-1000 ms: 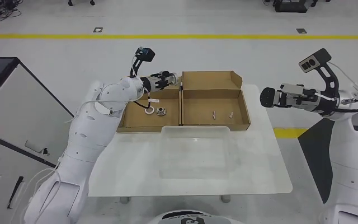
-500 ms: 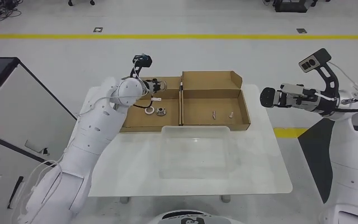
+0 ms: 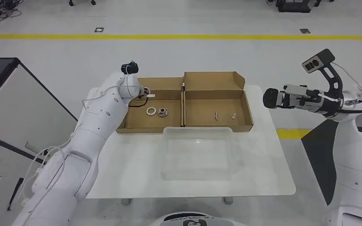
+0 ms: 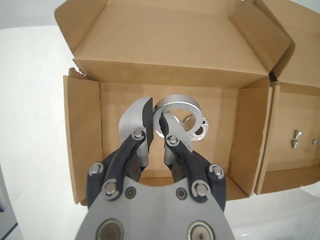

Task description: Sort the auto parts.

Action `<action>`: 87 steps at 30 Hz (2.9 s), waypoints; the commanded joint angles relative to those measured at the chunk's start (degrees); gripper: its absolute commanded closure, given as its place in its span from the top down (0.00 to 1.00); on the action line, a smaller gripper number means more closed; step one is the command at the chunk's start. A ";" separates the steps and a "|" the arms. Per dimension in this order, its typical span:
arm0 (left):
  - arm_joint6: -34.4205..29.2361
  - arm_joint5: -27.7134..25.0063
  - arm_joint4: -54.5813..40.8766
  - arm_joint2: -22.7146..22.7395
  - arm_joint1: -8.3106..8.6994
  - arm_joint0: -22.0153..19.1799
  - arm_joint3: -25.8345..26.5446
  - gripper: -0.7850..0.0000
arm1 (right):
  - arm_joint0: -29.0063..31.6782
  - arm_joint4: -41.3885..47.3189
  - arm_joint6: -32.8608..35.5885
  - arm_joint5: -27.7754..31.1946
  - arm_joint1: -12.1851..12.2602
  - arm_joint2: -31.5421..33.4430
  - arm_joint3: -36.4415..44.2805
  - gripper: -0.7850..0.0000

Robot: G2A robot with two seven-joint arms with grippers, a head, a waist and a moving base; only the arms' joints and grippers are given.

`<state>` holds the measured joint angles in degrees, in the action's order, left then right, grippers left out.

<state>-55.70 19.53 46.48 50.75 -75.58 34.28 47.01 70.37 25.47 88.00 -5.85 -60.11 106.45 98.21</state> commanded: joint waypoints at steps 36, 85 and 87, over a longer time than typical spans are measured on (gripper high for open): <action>-2.42 -2.37 4.78 -5.83 -5.22 -3.22 -18.44 0.41 | 0.00 0.00 0.00 0.00 0.00 0.00 0.00 1.00; -12.96 -55.16 -46.47 34.60 11.78 34.49 57.59 1.00 | 0.00 0.00 0.00 0.00 0.00 0.00 0.00 1.00; -13.07 -55.07 -46.46 34.61 11.72 34.44 57.53 1.00 | 0.00 0.00 0.00 0.00 0.00 0.00 0.00 1.00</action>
<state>-68.62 -35.67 -0.05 85.37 -63.76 68.80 104.68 70.37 25.47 88.00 -5.85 -60.11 106.45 98.21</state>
